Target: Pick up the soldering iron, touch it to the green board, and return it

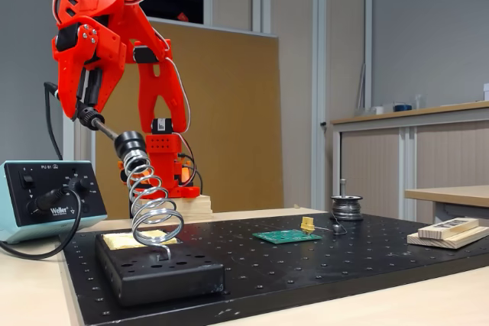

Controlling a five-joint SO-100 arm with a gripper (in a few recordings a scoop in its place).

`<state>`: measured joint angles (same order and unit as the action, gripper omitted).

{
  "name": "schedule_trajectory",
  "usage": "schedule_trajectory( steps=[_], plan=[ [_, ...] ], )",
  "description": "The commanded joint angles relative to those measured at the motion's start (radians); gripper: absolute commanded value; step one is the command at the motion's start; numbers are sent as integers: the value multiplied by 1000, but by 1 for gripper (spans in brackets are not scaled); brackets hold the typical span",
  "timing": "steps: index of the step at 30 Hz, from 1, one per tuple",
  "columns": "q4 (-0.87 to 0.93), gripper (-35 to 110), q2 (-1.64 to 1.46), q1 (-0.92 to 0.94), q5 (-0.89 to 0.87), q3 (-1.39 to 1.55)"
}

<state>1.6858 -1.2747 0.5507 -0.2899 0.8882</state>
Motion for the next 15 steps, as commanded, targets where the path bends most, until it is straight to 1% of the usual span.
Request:
schedule_trajectory(
  steps=[1, 15],
  plan=[
    [25, 0, -78, 11, -3, 8],
    [-12, 0, -199, 8, -15, 172]
  ],
)
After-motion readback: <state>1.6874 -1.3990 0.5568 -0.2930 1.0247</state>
